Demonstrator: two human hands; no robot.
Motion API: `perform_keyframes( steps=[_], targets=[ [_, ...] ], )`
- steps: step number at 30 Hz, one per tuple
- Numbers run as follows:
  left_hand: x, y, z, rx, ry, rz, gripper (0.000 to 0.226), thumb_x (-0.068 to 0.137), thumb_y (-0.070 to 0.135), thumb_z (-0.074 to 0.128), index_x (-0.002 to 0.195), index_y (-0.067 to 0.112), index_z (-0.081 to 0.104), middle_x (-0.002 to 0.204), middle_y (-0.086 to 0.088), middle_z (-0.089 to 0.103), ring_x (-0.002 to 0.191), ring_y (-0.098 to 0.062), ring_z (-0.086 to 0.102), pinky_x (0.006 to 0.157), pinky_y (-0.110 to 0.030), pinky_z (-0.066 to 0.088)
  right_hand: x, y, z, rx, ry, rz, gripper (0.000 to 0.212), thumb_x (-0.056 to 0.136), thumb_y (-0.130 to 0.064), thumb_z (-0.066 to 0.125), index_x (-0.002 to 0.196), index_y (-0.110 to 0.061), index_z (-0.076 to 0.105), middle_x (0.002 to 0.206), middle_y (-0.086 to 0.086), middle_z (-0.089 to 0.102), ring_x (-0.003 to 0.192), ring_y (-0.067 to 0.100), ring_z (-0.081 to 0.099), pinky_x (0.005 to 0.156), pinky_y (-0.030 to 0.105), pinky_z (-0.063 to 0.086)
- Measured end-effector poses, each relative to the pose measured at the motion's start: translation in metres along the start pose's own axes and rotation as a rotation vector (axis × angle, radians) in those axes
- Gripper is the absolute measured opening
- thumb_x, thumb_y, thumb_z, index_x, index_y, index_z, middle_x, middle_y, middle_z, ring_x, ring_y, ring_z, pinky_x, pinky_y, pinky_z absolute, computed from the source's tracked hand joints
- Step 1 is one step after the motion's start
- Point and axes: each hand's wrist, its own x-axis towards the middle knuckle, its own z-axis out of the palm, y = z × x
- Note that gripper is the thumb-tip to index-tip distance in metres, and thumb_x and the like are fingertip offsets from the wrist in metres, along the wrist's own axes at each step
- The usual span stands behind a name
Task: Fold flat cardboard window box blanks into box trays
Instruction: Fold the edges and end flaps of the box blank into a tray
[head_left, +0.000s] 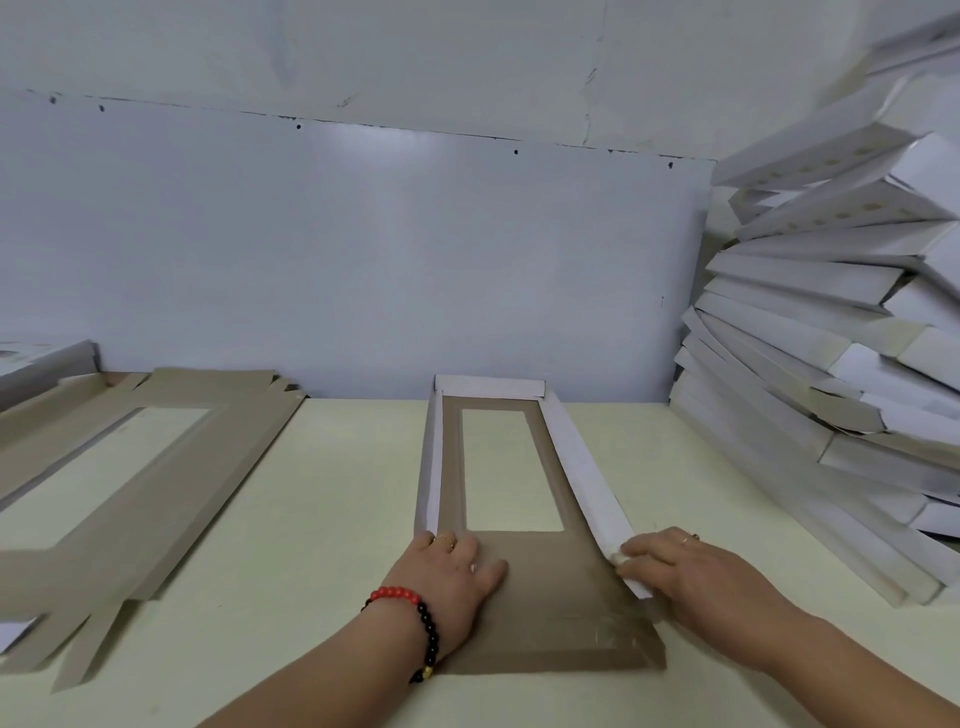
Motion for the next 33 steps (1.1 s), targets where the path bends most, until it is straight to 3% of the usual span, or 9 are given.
perform_keyframes(
  steps=[4, 8, 16, 18, 21, 24, 26, 30, 33],
  targets=[
    [0.0, 0.0, 0.001, -0.016, -0.031, 0.013, 0.053, 0.096, 0.027, 0.034, 0.146, 0.031, 0.017, 0.139, -0.016, 0.033, 0.122, -0.034, 0.037, 0.107, -0.046, 0.026, 0.009, 0.012, 0.006, 0.038, -0.066, 0.024, 0.033, 0.094, -0.02, 0.047, 0.118, -0.04, 0.058, 0.132, -0.031, 0.042, 0.118, 0.002, 0.041, 0.082, 0.018, 0.037],
    [0.0, 0.0, 0.001, -0.033, -0.044, 0.0, 0.055, 0.096, 0.029, 0.037, 0.146, 0.035, 0.015, 0.138, -0.014, 0.033, 0.122, -0.032, 0.037, 0.106, -0.045, 0.027, 0.01, 0.022, 0.007, 0.12, -0.096, 0.018, 0.024, 0.095, -0.026, 0.051, 0.108, -0.038, 0.067, 0.124, -0.029, 0.049, 0.112, -0.002, 0.051, 0.087, 0.017, 0.042],
    [0.001, 0.002, 0.0, -0.015, -0.061, -0.015, 0.06, 0.095, 0.028, 0.043, 0.147, 0.035, 0.014, 0.138, -0.015, 0.032, 0.121, -0.034, 0.037, 0.106, -0.046, 0.028, 0.018, 0.033, 0.009, 0.128, -0.191, -0.059, 0.039, 0.085, -0.008, 0.05, 0.103, -0.035, 0.071, 0.126, -0.029, 0.053, 0.109, -0.007, 0.054, 0.085, 0.011, 0.039],
    [0.001, 0.002, 0.0, -0.016, -0.059, -0.012, 0.06, 0.095, 0.028, 0.043, 0.147, 0.034, 0.014, 0.139, -0.014, 0.032, 0.122, -0.032, 0.037, 0.106, -0.046, 0.028, 0.019, 0.037, 0.01, 0.209, -0.182, -0.032, 0.037, 0.083, -0.004, 0.052, 0.094, -0.032, 0.074, 0.117, -0.026, 0.059, 0.101, -0.014, 0.054, 0.083, 0.007, 0.037],
    [0.001, 0.002, -0.001, -0.018, -0.058, -0.009, 0.06, 0.095, 0.027, 0.042, 0.147, 0.034, 0.014, 0.139, -0.013, 0.031, 0.122, -0.032, 0.037, 0.106, -0.046, 0.028, 0.02, 0.038, 0.01, 0.425, -0.174, 0.076, 0.027, 0.085, -0.004, 0.061, 0.083, -0.027, 0.075, 0.103, -0.02, 0.066, 0.095, -0.007, 0.06, 0.085, 0.013, 0.044],
    [0.001, 0.003, 0.0, -0.014, -0.061, -0.012, 0.06, 0.095, 0.027, 0.042, 0.147, 0.034, 0.014, 0.139, -0.014, 0.031, 0.122, -0.032, 0.036, 0.106, -0.046, 0.028, 0.024, 0.032, 0.007, 0.341, -0.197, 0.031, 0.011, 0.093, -0.028, 0.061, 0.083, -0.028, 0.067, 0.099, -0.018, 0.062, 0.089, -0.003, 0.058, 0.081, 0.012, 0.042],
    [0.002, 0.003, 0.0, -0.013, -0.061, -0.016, 0.061, 0.094, 0.026, 0.044, 0.147, 0.034, 0.014, 0.139, -0.015, 0.031, 0.122, -0.032, 0.037, 0.105, -0.045, 0.029, 0.028, 0.027, 0.009, 0.248, -0.228, 0.025, 0.019, 0.096, -0.037, 0.052, 0.081, -0.027, 0.057, 0.095, -0.017, 0.056, 0.086, 0.001, 0.053, 0.08, 0.015, 0.041],
    [0.003, 0.003, 0.001, -0.014, -0.055, -0.016, 0.059, 0.095, 0.027, 0.042, 0.146, 0.034, 0.014, 0.139, -0.016, 0.031, 0.122, -0.034, 0.036, 0.105, -0.046, 0.029, 0.031, 0.019, 0.008, 0.274, -0.227, 0.05, 0.01, 0.094, -0.03, 0.055, 0.093, -0.023, 0.062, 0.098, -0.016, 0.055, 0.089, 0.004, 0.054, 0.081, 0.014, 0.041],
    [0.003, 0.003, 0.003, -0.017, -0.046, -0.015, 0.06, 0.095, 0.028, 0.042, 0.147, 0.034, 0.013, 0.14, -0.014, 0.03, 0.123, -0.032, 0.036, 0.104, -0.045, 0.029, 0.03, 0.021, 0.004, 0.341, -0.26, 0.106, 0.025, 0.089, -0.017, 0.062, 0.113, -0.025, 0.067, 0.107, -0.019, 0.058, 0.098, 0.002, 0.058, 0.086, 0.011, 0.042]
  ],
)
